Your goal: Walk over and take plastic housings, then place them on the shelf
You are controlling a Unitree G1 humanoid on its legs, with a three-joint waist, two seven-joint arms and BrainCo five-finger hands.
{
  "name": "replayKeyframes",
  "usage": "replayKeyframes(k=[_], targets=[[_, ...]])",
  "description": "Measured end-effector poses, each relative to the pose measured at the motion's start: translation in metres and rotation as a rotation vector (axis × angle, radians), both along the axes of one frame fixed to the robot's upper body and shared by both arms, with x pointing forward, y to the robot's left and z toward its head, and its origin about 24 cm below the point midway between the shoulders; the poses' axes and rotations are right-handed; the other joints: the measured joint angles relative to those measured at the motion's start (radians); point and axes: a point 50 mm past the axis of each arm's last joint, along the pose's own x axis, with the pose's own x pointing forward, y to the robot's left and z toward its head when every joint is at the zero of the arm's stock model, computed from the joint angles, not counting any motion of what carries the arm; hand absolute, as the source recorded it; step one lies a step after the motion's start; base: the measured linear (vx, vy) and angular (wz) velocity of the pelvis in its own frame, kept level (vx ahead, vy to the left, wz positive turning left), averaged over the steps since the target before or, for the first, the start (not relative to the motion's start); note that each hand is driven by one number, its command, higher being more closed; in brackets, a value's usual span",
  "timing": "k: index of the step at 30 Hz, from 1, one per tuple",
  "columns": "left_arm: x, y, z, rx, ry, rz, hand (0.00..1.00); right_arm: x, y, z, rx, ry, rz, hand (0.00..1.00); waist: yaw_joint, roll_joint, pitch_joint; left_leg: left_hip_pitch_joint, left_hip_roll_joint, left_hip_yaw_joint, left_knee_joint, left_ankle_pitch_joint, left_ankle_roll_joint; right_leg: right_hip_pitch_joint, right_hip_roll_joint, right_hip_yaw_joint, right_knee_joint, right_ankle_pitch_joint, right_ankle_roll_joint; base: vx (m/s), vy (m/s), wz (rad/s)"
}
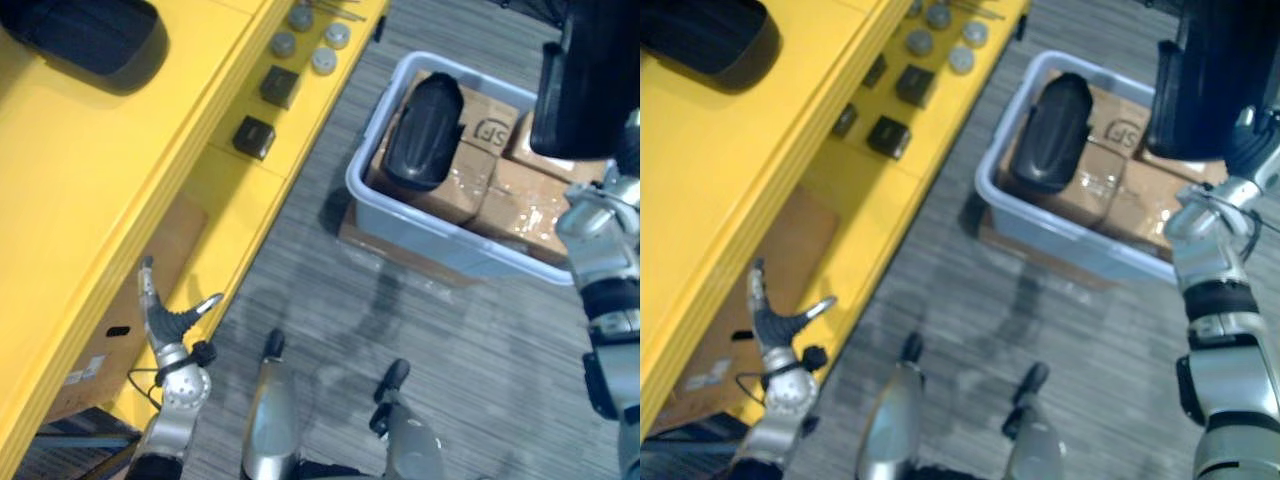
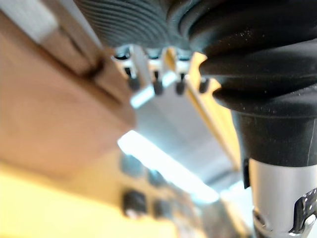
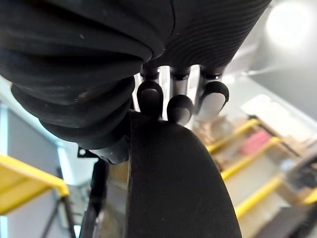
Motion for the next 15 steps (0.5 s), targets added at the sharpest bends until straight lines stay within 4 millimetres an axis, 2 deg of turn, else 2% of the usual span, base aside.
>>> replayKeyframes(k=[4,5,6,8,10,11,15], targets=[[0.015,-0.022,0.014,-0.014,-0.03,-0.157,0.0,-0.004,0.034,-0.014,-0.041,-0.022,0.119,1.0,-0.024,-0.04,-0.035,0.048,0.009,0.036,-0.029,0.003,-0.002,0.022,0.005,0.025,-0.014,0.001,-0.001,0.05,0.009,-0.17],[0.019,-0.032,0.019,-0.045,-0.039,-0.229,0.0,-0.007,0.047,-0.023,-0.054,-0.016,0.163,1.0,-0.04,-0.051,-0.073,0.056,0.01,0.044,-0.039,0.003,-0.002,0.025,0.006,0.028,-0.022,0.002,0.001,0.05,0.015,-0.12],[0.02,-0.036,0.021,-0.062,-0.037,-0.267,0.0,-0.008,0.051,-0.027,-0.061,-0.009,0.18,1.0,-0.045,-0.053,-0.083,0.068,0.011,0.049,-0.047,0.003,-0.002,0.032,0.006,0.03,-0.025,0.002,0.001,0.06,0.018,-0.15],[0.022,-0.056,0.024,-0.131,-0.024,-0.408,0.0,-0.013,0.066,-0.037,-0.088,0.012,0.245,1.0,-0.059,-0.049,-0.139,0.1,0.012,0.073,-0.071,0.003,-0.002,0.043,0.007,0.048,-0.036,0.002,0.001,0.06,0.021,-0.2],[0.021,-0.073,0.024,-0.181,0.002,-0.513,0.0,-0.017,0.074,-0.041,-0.1,0.016,0.289,1.0,-0.065,-0.037,-0.165,0.135,0.016,0.092,-0.092,0.003,-0.002,0.061,0.008,0.059,-0.044,0.002,0.001,0.05,0.015,-0.21],[0.021,-0.083,0.021,-0.227,0.037,-0.573,0.0,-0.019,0.08,-0.044,-0.1,0.023,0.324,1.0,-0.08,-0.028,-0.186,0.15,0.017,0.095,-0.103,0.003,-0.002,0.072,0.01,0.059,-0.051,0.002,0.001,0.03,0.007,-0.15],[0.02,-0.109,0.011,-0.368,0.146,-0.722,0.0,-0.026,0.094,-0.052,-0.118,0.037,0.412,1.0,-0.094,-0.004,-0.239,0.187,0.024,0.122,-0.138,0.012,-0.007,0.078,0.018,0.081,-0.057,0.002,0.002,0.03,0.001,-0.15]])
